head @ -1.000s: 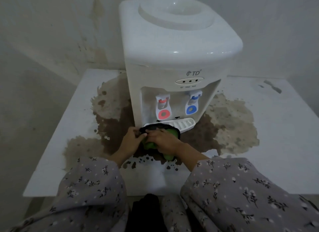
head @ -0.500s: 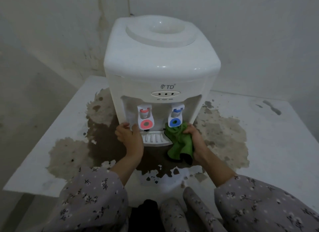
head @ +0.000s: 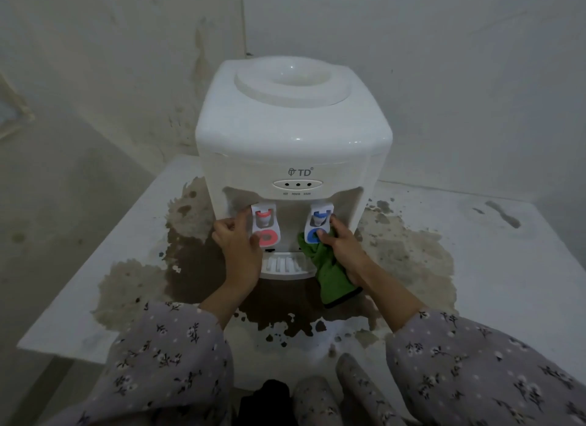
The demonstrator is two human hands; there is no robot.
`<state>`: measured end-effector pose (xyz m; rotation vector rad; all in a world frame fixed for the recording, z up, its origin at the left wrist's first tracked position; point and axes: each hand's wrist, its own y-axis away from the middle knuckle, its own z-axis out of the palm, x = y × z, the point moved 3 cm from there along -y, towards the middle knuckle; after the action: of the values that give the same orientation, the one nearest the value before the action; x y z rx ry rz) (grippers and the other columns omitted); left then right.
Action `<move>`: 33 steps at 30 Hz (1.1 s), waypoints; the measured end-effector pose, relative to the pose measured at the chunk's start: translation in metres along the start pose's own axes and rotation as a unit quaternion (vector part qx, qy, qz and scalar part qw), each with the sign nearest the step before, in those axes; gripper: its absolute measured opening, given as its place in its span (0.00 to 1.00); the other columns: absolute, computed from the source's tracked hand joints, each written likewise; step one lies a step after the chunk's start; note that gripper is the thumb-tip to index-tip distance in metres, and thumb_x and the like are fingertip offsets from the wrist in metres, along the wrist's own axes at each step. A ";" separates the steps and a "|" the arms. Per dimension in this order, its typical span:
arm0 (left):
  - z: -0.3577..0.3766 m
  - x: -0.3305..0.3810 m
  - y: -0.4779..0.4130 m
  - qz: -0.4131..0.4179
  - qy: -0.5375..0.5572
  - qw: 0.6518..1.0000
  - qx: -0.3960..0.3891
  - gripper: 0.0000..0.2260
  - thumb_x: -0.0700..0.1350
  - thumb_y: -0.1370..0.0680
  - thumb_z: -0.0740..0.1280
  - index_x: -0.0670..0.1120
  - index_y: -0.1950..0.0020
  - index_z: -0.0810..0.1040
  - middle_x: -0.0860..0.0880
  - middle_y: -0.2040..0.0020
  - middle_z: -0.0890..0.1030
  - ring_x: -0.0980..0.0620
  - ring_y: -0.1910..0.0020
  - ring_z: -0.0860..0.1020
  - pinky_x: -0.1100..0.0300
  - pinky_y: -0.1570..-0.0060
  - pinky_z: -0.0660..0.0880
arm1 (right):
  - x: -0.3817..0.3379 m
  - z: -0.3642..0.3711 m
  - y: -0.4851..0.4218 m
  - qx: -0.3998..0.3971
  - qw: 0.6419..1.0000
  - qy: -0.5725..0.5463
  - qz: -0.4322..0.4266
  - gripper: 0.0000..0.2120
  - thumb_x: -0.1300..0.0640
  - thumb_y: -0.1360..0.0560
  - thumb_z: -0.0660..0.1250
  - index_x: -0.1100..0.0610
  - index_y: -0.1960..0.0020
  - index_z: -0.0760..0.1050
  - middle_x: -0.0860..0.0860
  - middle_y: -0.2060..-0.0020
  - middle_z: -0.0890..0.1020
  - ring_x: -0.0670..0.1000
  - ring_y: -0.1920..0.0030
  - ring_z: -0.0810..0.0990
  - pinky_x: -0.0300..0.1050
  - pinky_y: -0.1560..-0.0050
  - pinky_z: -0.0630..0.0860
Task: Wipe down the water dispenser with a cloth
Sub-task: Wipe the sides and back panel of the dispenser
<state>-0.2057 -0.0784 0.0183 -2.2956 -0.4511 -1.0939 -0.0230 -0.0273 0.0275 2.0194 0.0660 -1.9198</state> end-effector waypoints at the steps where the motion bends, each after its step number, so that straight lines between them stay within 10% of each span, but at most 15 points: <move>1: 0.000 -0.002 -0.001 0.012 -0.005 1.000 -0.004 0.17 0.45 0.23 0.67 0.47 0.35 0.71 0.39 0.44 0.67 0.39 0.45 0.66 0.55 0.45 0.67 | 0.000 0.001 0.001 0.004 1.000 0.005 -0.004 0.14 0.61 0.21 0.60 0.45 0.40 0.70 0.51 0.43 0.78 0.51 0.44 0.78 0.50 0.40 0.75; 7: -0.005 -0.018 -0.011 0.053 -0.007 0.997 -0.058 0.19 0.59 0.23 0.57 0.55 0.34 0.64 0.41 0.43 0.65 0.41 0.44 0.66 0.49 0.42 0.70 | 0.001 0.012 0.007 0.018 0.999 -0.004 -0.028 0.14 0.62 0.20 0.59 0.45 0.40 0.69 0.48 0.45 0.78 0.46 0.46 0.78 0.45 0.42 0.76; 13: -0.029 -0.037 -0.038 0.089 -0.015 0.993 -0.079 0.45 0.77 0.33 0.44 0.44 0.33 0.68 0.37 0.45 0.68 0.47 0.48 0.64 0.58 0.50 0.67 | 0.008 0.045 0.009 0.023 0.999 -0.012 -0.044 0.16 0.63 0.20 0.59 0.50 0.35 0.68 0.50 0.41 0.77 0.49 0.42 0.77 0.45 0.39 0.74; 22: -0.044 -0.034 -0.044 0.093 -0.029 0.987 -0.125 0.23 0.41 0.25 0.68 0.44 0.31 0.67 0.38 0.39 0.65 0.41 0.40 0.64 0.60 0.44 0.65 | 0.012 0.058 0.009 0.050 0.998 -0.023 -0.031 0.16 0.61 0.20 0.59 0.50 0.35 0.67 0.46 0.45 0.78 0.44 0.46 0.78 0.37 0.45 0.76; 27: -0.040 -0.036 -0.033 0.081 0.037 0.982 -0.164 0.27 0.42 0.25 0.68 0.49 0.29 0.62 0.46 0.36 0.66 0.48 0.36 0.66 0.55 0.37 0.67 | 0.026 0.052 0.020 0.052 0.995 -0.046 0.070 0.14 0.63 0.23 0.63 0.56 0.37 0.72 0.52 0.47 0.81 0.51 0.48 0.81 0.44 0.49 0.79; 33: -0.045 -0.029 -0.006 -0.115 0.143 0.950 -0.253 0.21 0.45 0.26 0.70 0.45 0.38 0.65 0.43 0.40 0.70 0.49 0.43 0.72 0.58 0.45 0.70 | 0.025 0.060 0.047 -0.036 0.983 -0.128 0.127 0.11 0.69 0.26 0.62 0.61 0.45 0.77 0.57 0.53 0.81 0.56 0.51 0.81 0.48 0.48 0.78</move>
<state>-0.2534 -0.1024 0.0209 -2.4889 -0.3574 -1.8070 -0.0655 -0.0929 0.0124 1.6314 -0.1767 -1.9621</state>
